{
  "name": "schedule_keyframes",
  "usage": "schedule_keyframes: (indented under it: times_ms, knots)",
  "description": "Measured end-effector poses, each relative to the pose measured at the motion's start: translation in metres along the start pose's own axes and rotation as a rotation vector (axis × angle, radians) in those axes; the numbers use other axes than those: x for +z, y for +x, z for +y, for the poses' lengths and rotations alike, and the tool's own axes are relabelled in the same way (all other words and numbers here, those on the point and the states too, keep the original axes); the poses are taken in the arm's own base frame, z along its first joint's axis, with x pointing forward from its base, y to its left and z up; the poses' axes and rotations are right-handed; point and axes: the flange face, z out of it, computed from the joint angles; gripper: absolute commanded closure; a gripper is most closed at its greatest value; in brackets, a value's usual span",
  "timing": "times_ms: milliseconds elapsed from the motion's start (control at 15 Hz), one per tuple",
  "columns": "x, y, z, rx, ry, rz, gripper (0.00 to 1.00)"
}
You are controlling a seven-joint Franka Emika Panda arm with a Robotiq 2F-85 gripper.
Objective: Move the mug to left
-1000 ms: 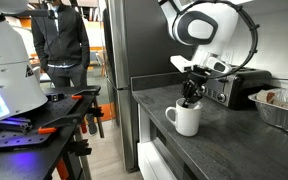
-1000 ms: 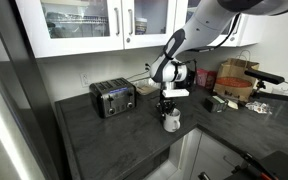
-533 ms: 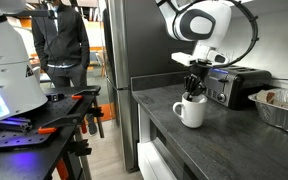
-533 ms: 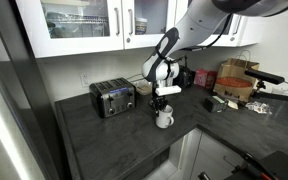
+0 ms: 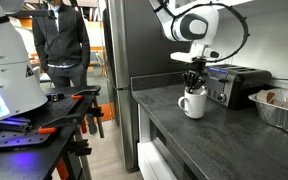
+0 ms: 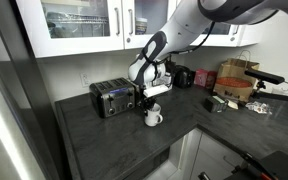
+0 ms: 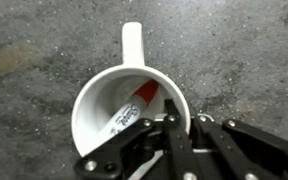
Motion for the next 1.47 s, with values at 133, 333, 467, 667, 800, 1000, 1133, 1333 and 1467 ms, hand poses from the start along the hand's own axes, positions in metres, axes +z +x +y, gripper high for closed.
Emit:
schedule_keyframes:
  times_ms: [133, 333, 467, 667, 800, 1000, 1133, 1333, 1467]
  knots:
    - [0.006, 0.004, -0.014, -0.04, -0.021, -0.006, 0.97]
    - [0.012, 0.008, -0.03, -0.099, -0.062, -0.026, 0.97]
    - [0.013, 0.009, -0.037, -0.13, -0.086, -0.044, 0.62]
    - [0.014, 0.01, -0.042, -0.16, -0.107, -0.052, 0.4]
    - [0.012, 0.011, -0.044, -0.189, -0.108, -0.049, 0.25]
    - [0.005, 0.014, -0.047, -0.219, -0.102, -0.035, 0.03]
    - [-0.006, 0.016, -0.044, -0.213, -0.095, -0.019, 0.0]
    - [-0.031, 0.016, -0.029, -0.169, -0.054, 0.013, 0.0]
    - [-0.052, 0.012, -0.015, -0.126, -0.01, 0.038, 0.0]
